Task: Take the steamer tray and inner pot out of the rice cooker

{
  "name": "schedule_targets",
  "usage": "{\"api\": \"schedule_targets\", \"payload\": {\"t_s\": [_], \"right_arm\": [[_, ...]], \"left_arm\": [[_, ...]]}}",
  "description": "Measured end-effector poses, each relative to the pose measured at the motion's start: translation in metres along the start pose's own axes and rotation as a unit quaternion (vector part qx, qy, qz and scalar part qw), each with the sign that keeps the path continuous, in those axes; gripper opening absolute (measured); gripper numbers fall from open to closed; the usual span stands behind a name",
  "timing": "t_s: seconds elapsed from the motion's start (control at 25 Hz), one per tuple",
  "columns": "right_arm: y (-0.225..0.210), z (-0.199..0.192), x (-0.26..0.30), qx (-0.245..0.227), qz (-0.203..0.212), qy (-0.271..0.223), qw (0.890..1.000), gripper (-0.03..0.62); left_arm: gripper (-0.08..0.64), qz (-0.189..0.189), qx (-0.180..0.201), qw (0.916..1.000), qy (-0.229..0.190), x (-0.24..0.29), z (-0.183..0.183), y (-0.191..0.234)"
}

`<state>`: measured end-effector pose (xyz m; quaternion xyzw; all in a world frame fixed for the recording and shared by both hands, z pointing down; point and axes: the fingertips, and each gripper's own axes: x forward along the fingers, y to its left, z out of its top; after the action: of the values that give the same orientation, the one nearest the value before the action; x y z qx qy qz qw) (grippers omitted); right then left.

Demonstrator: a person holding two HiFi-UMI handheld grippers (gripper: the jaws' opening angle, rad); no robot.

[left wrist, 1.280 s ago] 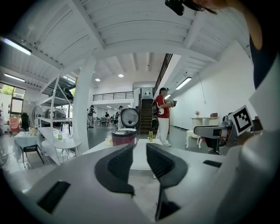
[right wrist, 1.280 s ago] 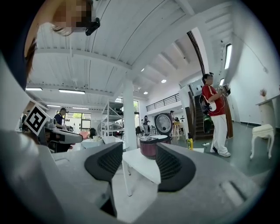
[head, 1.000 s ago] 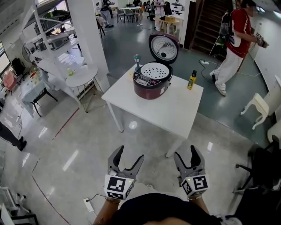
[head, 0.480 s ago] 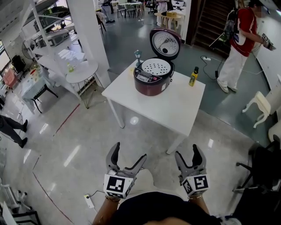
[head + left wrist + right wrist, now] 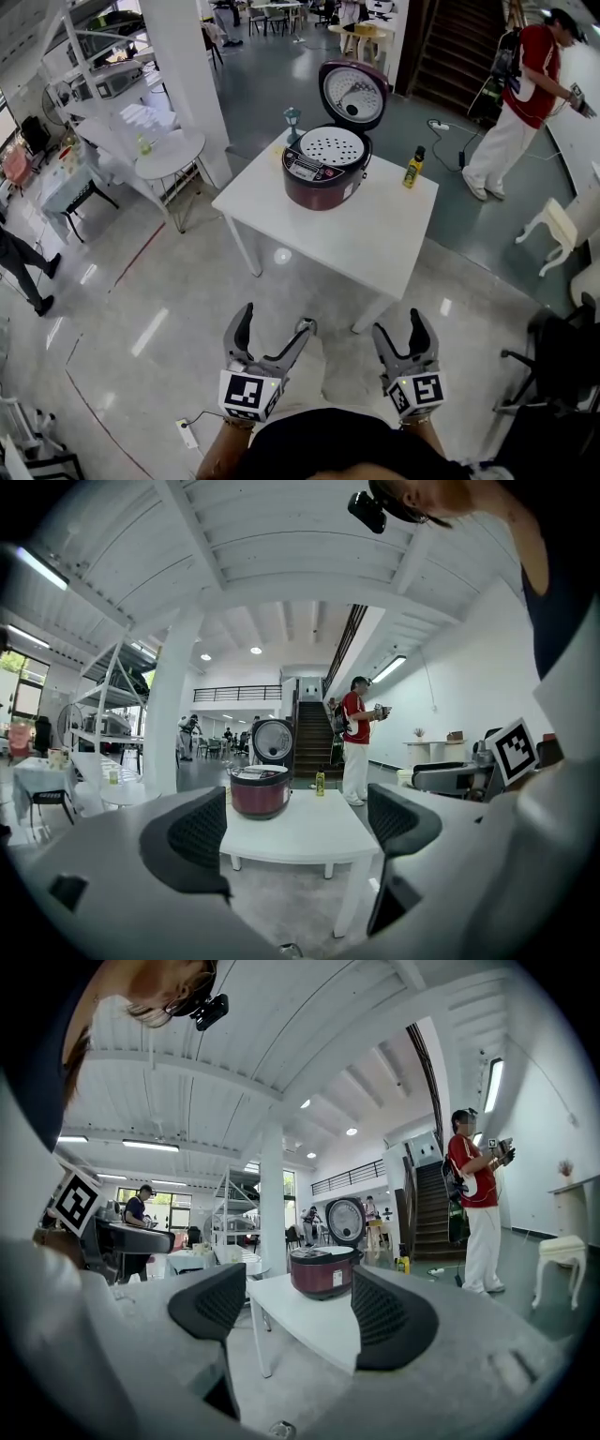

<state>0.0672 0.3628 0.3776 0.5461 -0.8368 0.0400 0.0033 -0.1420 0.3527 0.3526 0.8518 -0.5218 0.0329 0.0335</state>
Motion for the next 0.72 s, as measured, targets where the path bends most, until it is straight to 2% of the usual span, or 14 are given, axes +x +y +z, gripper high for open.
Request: {"api": "schedule_targets", "payload": {"t_s": [0.32,0.52,0.72], "right_arm": [[-0.013,0.0,0.051,0.01,0.014,0.0,1.0,0.335],[-0.026,0.007,0.09,0.013,0.013,-0.001,1.0,0.335],[-0.044,0.015,0.13,0.014,0.001,-0.002,1.0,0.334]], "left_arm": [[0.448,-0.016,0.008,0.9994,0.03,0.048,-0.012,0.019],[0.448,-0.013,-0.01,0.9995,0.028,0.085,-0.003,0.046],[0.448,-0.029,-0.004,0.9987,0.042,0.123,-0.004,0.064]]}}
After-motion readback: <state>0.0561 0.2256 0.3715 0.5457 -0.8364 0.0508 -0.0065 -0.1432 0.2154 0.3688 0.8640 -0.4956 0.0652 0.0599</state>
